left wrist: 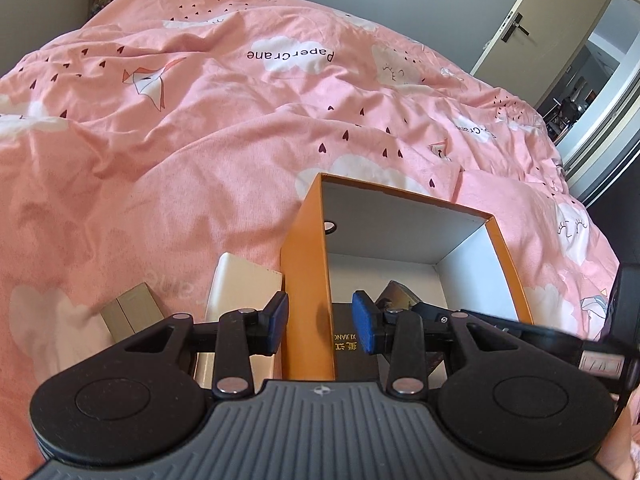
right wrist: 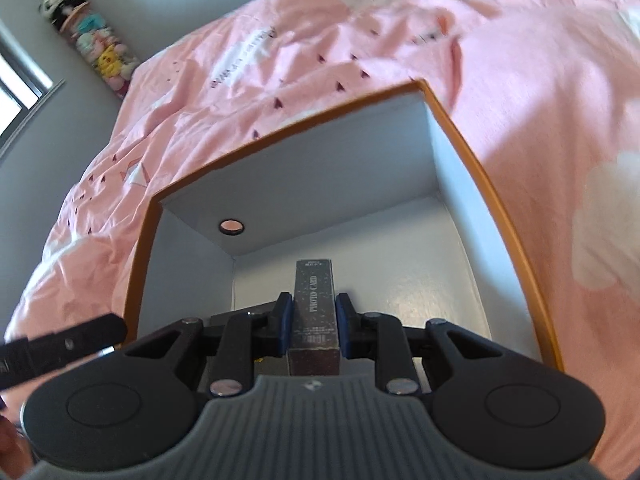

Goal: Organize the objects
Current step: 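Lower the PHOTO CARD box into the box and open the right gripper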

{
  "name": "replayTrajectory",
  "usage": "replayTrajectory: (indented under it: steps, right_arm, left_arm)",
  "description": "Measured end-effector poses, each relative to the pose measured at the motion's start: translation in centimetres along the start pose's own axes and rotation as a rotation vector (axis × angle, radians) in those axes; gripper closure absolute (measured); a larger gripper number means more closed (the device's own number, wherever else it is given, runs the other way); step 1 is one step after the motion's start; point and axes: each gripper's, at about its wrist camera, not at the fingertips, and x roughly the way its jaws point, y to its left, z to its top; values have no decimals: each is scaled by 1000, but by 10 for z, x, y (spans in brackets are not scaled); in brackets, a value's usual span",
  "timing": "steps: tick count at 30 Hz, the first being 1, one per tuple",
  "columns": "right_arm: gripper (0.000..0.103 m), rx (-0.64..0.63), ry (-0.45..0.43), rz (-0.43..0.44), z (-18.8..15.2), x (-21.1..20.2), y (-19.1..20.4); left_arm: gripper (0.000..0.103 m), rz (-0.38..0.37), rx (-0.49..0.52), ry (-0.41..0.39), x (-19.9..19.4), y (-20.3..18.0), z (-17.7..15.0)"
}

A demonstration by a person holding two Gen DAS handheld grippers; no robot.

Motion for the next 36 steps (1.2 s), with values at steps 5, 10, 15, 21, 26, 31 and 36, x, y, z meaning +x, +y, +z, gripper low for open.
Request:
replayTrajectory:
  steps: [5,10,15,21,26,31,36]
  right_arm:
    - [79,89,17,4,6,2,-6]
    - [79,166,-2,12,2,8,-7]
    - [77,76,83,-35,0,11,0]
    - [70,-118,141,-154,-1,19,11]
    - [60,-238,174,-230,0,27,13]
    - [52,-309,205,-245,1,37,14]
    - [50,-304,220,-218,4,41,11]
  left_arm:
    - [60,-12,-34,7,3,6,-3]
    - [60,-17,-46,5,1,9,-4]
    - [60,-22,-57,14,3,11,-6]
    - [60,-33,-53,18,3,10,-7]
    - [60,-28,-63,20,5,13,-7]
    - [60,-30,-64,28,7,14,-7]
    - [60,-32,-65,30,8,15,-7]
